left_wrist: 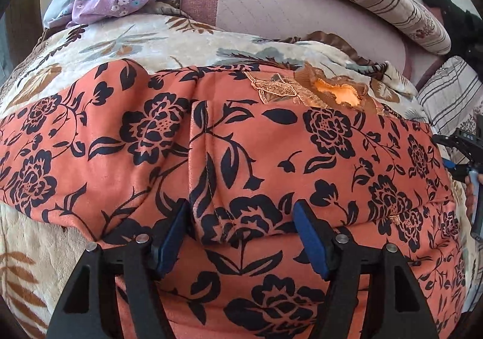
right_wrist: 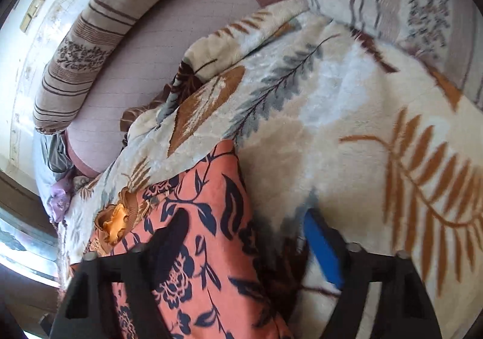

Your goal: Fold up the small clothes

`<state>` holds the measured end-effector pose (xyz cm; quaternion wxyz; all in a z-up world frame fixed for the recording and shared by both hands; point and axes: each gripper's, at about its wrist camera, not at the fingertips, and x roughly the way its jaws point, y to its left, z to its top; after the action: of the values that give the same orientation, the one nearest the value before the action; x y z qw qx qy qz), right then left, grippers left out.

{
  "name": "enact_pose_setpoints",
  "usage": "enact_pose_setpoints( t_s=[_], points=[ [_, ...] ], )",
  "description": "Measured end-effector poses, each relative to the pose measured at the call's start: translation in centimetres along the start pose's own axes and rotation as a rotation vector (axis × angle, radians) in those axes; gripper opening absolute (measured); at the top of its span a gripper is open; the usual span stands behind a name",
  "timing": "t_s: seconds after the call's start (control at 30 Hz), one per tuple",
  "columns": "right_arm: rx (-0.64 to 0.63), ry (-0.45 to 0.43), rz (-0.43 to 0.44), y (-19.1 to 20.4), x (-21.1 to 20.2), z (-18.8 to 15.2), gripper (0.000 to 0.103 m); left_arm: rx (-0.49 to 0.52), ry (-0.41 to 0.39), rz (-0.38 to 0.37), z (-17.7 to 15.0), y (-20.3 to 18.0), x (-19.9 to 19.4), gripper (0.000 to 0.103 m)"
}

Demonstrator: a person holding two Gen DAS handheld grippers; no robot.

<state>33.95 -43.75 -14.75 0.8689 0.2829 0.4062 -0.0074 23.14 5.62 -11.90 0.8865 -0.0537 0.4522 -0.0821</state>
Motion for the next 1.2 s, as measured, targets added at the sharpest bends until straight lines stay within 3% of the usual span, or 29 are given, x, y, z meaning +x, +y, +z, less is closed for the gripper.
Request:
enact_pose_setpoints(
  t_s=[0.03, 0.1, 0.13, 0.2, 0.27, 0.37, 0.4, 0.47, 0.5, 0.63, 0.73, 0.77, 0.83, 0.93, 1.03, 1.1, 1.2],
  points=[
    [-0.026, 0.024, -0.004, 0.2, 0.8, -0.1, 0.039, 0.004, 0.000, 0.004, 0.1, -0.1, 0.2, 0.072],
    [-0.104, 0.022, -0.069, 0.2, 1.5, -0.1, 0.018, 0.012, 0.000, 0.008, 0.1, -0.1, 0.4, 0.073],
    [-0.100, 0.008, -0.100, -0.2, 1.4, 0.2, 0.012, 0.016, 0.000, 0.010, 0.0, -0.2, 0.4, 0.073],
    [-0.118, -0.046, -0.176, 0.2, 0.5, 0.6, 0.013, 0.021, -0.001, 0.015, 0.0, -0.2, 0.4, 0.073],
    [-0.143, -0.056, -0.181, 1.2, -0.1, 0.5, 0.019, 0.022, 0.000, 0.017, 0.0, -0.2, 0.4, 0.073],
    [-0.119, -0.167, -0.181, 2.1, -2.5, -0.1, 0.021, 0.023, -0.002, 0.017, 0.0, -0.2, 0.4, 0.073],
    [-0.117, -0.188, -0.171, 2.3, -2.9, -0.5, 0.027, 0.023, -0.002, 0.016, 0.0, -0.2, 0.4, 0.073],
    [-0.201, -0.052, -0.124, 3.0, -0.6, -1.2, 0.048, 0.023, -0.001, 0.016, 0.0, -0.2, 0.5, 0.073],
    [-0.243, 0.076, -0.189, 2.8, 1.6, -1.7, 0.058, 0.024, -0.002, 0.017, 0.0, -0.3, 0.5, 0.073],
    [-0.210, -0.039, -0.238, 4.3, -1.3, -1.8, 0.058, 0.022, -0.001, 0.012, 0.0, -0.2, 0.4, 0.074],
    [-0.328, -0.103, -0.168, 7.8, -4.3, -3.3, 0.060, 0.025, 0.000, 0.018, 0.0, -0.2, 0.4, 0.074],
    [-0.355, -0.087, -0.125, 8.5, -4.7, -3.9, 0.060, 0.026, 0.000, 0.019, 0.0, -0.2, 0.4, 0.074],
    [-0.379, -0.012, -0.104, 9.3, -3.7, -4.9, 0.070, 0.024, 0.000, 0.017, 0.0, -0.3, 0.3, 0.074],
    [-0.323, 0.123, -0.275, 6.5, -1.0, -5.4, 0.068, 0.026, 0.000, 0.018, 0.0, -0.3, 0.2, 0.074],
    [-0.254, -0.005, -0.260, 6.2, -4.3, -6.1, 0.068, 0.028, 0.002, 0.018, -0.1, -0.2, 0.1, 0.074],
    [-0.340, -0.087, -0.275, 7.9, -6.4, -7.5, 0.070, 0.030, 0.006, 0.023, -0.1, -0.3, 0.2, 0.075],
    [-0.476, -0.197, -0.285, 9.9, -8.1, -10.4, 0.085, 0.042, 0.005, 0.033, -0.2, -0.6, 0.2, 0.077]
  ],
)
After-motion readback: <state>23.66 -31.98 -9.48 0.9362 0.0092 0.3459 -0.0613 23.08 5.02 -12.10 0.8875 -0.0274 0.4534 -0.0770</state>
